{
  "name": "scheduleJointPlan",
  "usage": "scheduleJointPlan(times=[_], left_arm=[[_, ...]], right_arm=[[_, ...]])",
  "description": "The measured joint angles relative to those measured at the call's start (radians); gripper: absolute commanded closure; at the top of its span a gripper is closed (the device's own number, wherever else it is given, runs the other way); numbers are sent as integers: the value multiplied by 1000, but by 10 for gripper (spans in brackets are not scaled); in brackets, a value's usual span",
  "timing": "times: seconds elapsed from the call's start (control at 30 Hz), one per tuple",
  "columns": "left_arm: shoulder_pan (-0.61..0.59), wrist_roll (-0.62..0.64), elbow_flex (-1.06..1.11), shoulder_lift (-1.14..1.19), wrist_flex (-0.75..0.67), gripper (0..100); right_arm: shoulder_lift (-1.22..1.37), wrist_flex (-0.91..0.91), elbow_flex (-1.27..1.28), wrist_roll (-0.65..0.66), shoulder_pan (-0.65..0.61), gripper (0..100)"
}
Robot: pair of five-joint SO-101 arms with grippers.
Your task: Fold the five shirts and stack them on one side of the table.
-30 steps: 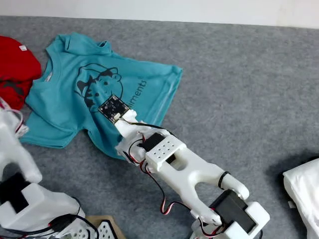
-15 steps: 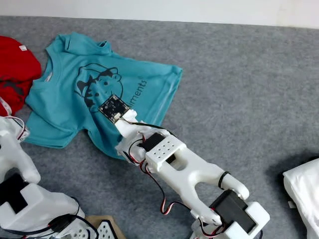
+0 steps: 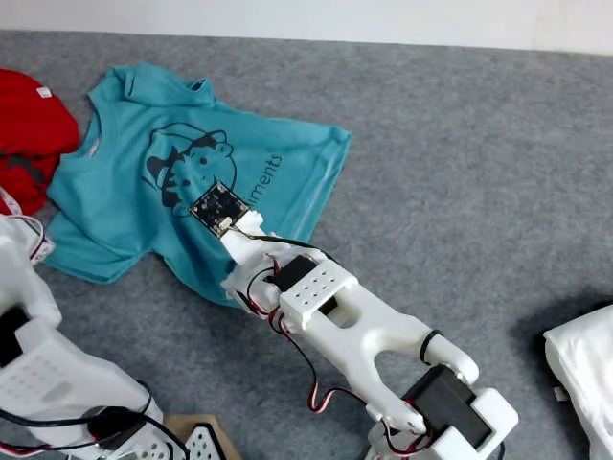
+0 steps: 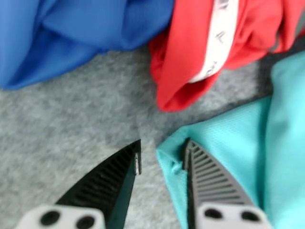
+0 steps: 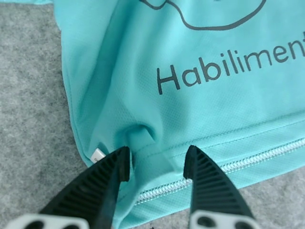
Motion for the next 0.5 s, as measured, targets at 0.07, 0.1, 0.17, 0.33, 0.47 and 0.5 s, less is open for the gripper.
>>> scheduleJointPlan(times=[0.07,0.1,0.17,0.33,0.47,0.5], left_arm=[[17,2,-31,32,0,986],[29,2,-40,40,0,982],[58,0,-52,46,0,995],[97,2,-55,52,0,994],[132,-3,-63,52,37,994],[140,-3,-69,52,46,994]], right_arm=[[0,0,0,0,0,970],[0,0,0,0,0,997],[0,0,0,0,0,984],[0,28,0,0,2,991],[0,49,0,0,31,991],[0,57,0,0,35,991]])
